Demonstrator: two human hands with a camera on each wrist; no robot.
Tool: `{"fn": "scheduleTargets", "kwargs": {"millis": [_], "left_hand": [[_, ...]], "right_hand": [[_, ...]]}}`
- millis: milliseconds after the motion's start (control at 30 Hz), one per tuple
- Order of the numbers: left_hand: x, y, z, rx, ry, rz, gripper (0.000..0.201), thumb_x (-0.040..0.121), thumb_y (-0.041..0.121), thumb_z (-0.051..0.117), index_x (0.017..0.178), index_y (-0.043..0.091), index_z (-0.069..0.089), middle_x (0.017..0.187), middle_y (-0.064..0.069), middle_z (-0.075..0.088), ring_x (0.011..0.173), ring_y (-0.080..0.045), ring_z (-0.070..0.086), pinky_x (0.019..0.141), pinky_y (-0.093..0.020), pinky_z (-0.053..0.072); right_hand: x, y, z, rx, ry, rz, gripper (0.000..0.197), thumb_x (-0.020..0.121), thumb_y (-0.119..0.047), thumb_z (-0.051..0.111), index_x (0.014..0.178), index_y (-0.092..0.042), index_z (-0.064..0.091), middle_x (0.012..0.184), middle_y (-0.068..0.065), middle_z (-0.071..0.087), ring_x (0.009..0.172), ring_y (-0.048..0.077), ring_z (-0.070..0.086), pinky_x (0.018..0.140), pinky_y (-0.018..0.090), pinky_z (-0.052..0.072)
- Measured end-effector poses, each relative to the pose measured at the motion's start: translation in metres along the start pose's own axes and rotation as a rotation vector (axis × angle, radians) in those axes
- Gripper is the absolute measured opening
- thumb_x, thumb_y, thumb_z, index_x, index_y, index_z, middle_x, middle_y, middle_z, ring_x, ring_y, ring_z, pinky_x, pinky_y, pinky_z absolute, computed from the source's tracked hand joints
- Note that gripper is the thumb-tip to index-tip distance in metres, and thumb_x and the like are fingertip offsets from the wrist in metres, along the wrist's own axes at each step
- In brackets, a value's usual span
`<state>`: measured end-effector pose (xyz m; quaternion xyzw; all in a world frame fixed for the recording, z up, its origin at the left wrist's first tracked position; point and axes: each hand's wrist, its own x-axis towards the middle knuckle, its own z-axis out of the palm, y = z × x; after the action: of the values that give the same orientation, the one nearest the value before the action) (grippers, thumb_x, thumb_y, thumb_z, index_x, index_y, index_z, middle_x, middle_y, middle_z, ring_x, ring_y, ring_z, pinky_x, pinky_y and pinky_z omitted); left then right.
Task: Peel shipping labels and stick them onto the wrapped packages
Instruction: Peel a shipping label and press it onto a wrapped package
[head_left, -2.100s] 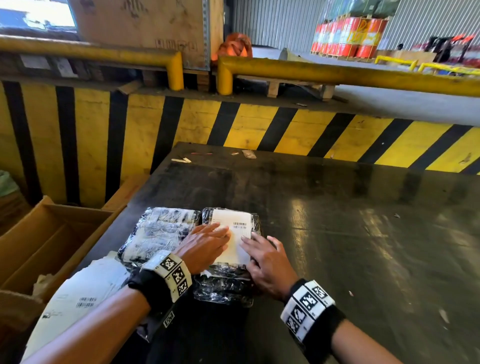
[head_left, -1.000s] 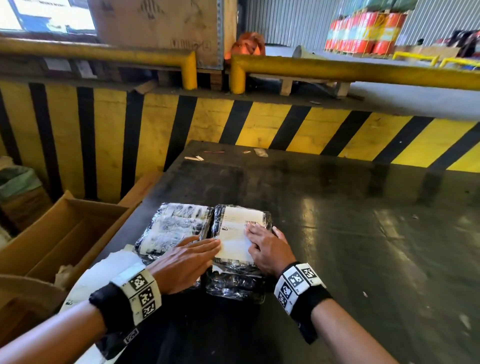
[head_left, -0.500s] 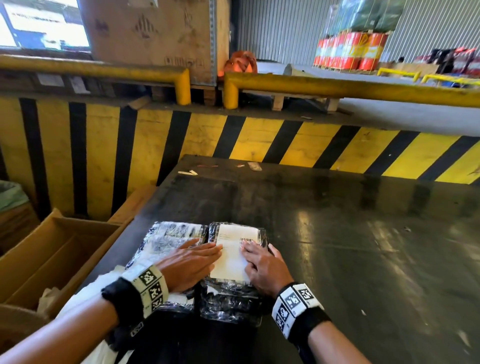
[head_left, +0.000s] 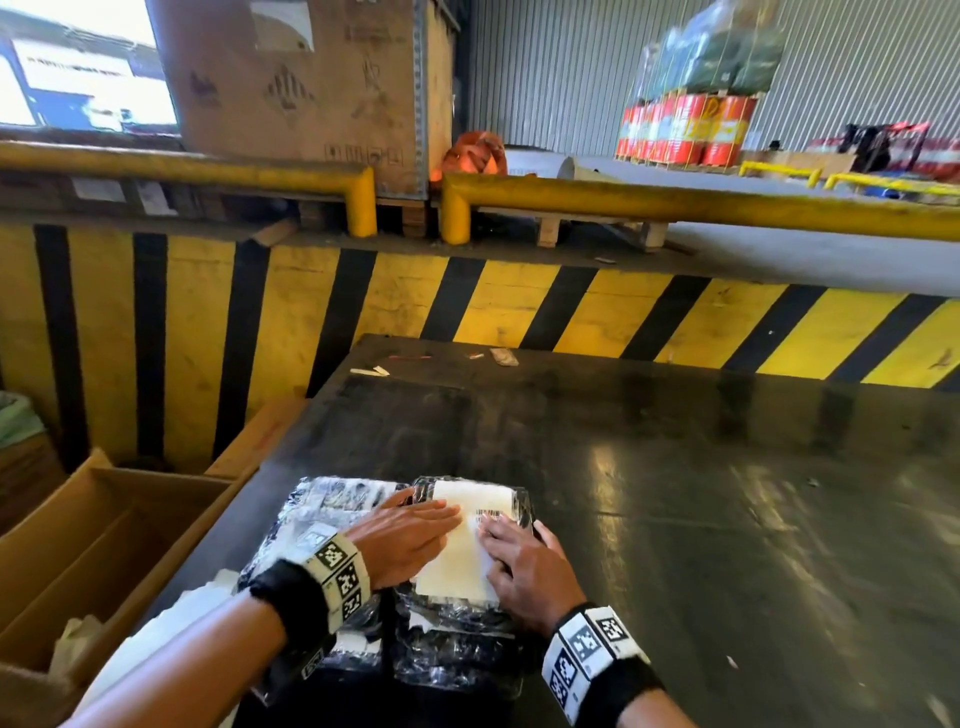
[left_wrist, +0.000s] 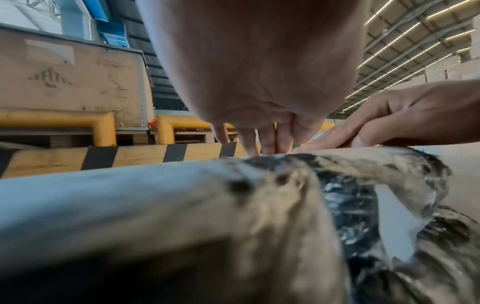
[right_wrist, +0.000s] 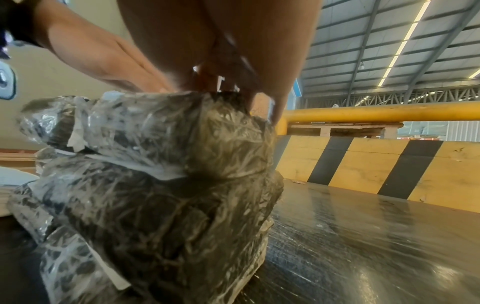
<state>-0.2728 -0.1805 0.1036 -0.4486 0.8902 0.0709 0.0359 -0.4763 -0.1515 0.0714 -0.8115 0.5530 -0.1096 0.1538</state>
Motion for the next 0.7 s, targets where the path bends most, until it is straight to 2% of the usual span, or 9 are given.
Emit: {"fn": "scheduleTargets", "kwargs": {"millis": [100, 167, 233, 300, 367, 433, 533, 633, 700], "left_hand": [[-0.014, -0.012, -0.002, -0.024, 0.002, -0.014, 0.047, 0.102, 0.036, 0.021, 0.147, 0.029, 0.027, 0.154, 0.013, 0.023, 0.142, 0.001, 0.016, 0.117, -0.03, -0.002], [-0.018, -0.017, -0.007, -0.006, -0.033, -0.016, 0.056, 0.095, 0.044, 0.013, 0.145, 0.028, 0.032, 0.152, 0.014, 0.028, 0.141, -0.001, 0.021, 0.118, -0.032, 0.001], [-0.015, -0.019, -0.017, 0.0, 0.015, -0.017, 0.074, 0.083, 0.049, 0.002, 0.133, 0.026, 0.051, 0.14, 0.008, 0.05, 0.132, -0.007, 0.04, 0.117, -0.037, 0.017], [-0.002, -0.018, -0.024, 0.027, 0.133, 0.004, 0.079, 0.076, 0.048, 0.002, 0.117, 0.021, 0.064, 0.122, 0.003, 0.063, 0.117, -0.011, 0.053, 0.108, -0.037, 0.032], [0.015, -0.009, -0.025, 0.041, 0.136, 0.01, 0.086, 0.072, 0.048, -0.001, 0.13, 0.02, 0.056, 0.138, 0.004, 0.053, 0.132, -0.011, 0.041, 0.113, -0.033, 0.024], [0.027, 0.001, -0.017, 0.062, 0.044, 0.009, 0.091, 0.068, 0.049, -0.007, 0.144, 0.022, 0.037, 0.152, 0.008, 0.032, 0.142, -0.009, 0.022, 0.118, -0.033, 0.01], [0.028, -0.004, -0.014, 0.024, -0.012, -0.08, 0.086, 0.072, 0.05, -0.007, 0.147, 0.026, 0.026, 0.155, 0.012, 0.021, 0.143, -0.004, 0.016, 0.117, -0.034, 0.001], [0.016, -0.015, -0.017, 0.047, -0.039, -0.151, 0.056, 0.095, 0.04, 0.011, 0.149, 0.027, 0.023, 0.156, 0.013, 0.019, 0.144, -0.005, 0.015, 0.119, -0.038, 0.0], [0.012, -0.011, -0.017, 0.055, -0.057, -0.175, 0.049, 0.101, 0.032, 0.021, 0.15, 0.024, 0.019, 0.157, 0.011, 0.016, 0.145, -0.008, 0.012, 0.119, -0.041, 0.0]], "right_hand": [[0.0, 0.001, 0.001, 0.014, -0.005, 0.001, 0.067, 0.079, -0.038, 0.02, 0.142, -0.028, 0.04, 0.154, -0.016, 0.026, 0.143, 0.001, 0.016, 0.117, 0.036, -0.001], [0.0, 0.002, 0.003, 0.018, -0.002, -0.006, 0.071, 0.077, -0.042, 0.016, 0.143, -0.027, 0.04, 0.154, -0.015, 0.026, 0.143, 0.002, 0.016, 0.117, 0.037, -0.001], [0.0, 0.002, 0.003, 0.021, 0.001, -0.001, 0.07, 0.078, -0.041, 0.017, 0.143, -0.027, 0.04, 0.154, -0.015, 0.026, 0.144, 0.002, 0.016, 0.117, 0.036, -0.001], [0.0, 0.002, 0.003, 0.024, 0.003, 0.006, 0.076, 0.075, -0.046, 0.011, 0.143, -0.028, 0.039, 0.155, -0.015, 0.025, 0.144, 0.002, 0.015, 0.116, 0.035, -0.002], [0.0, 0.002, 0.004, 0.029, 0.0, 0.001, 0.086, 0.067, -0.051, 0.003, 0.144, -0.029, 0.037, 0.155, -0.014, 0.023, 0.144, 0.002, 0.015, 0.114, 0.031, -0.004], [0.001, 0.002, 0.005, 0.036, 0.005, -0.002, 0.09, 0.064, -0.053, 0.0, 0.145, -0.031, 0.035, 0.156, -0.015, 0.022, 0.144, 0.003, 0.014, 0.11, 0.026, -0.006], [0.0, 0.003, 0.006, 0.033, 0.02, -0.002, 0.073, 0.079, -0.05, 0.007, 0.143, -0.032, 0.037, 0.155, -0.016, 0.024, 0.144, 0.001, 0.014, 0.11, 0.027, -0.005], [-0.001, 0.002, 0.007, 0.048, 0.016, 0.008, 0.059, 0.087, -0.037, 0.023, 0.142, -0.028, 0.039, 0.155, -0.016, 0.025, 0.144, 0.001, 0.014, 0.11, 0.027, -0.007], [-0.001, 0.002, 0.007, 0.063, 0.026, 0.011, 0.064, 0.083, -0.038, 0.02, 0.142, -0.027, 0.039, 0.154, -0.016, 0.024, 0.144, 0.0, 0.013, 0.11, 0.026, -0.009]]}}
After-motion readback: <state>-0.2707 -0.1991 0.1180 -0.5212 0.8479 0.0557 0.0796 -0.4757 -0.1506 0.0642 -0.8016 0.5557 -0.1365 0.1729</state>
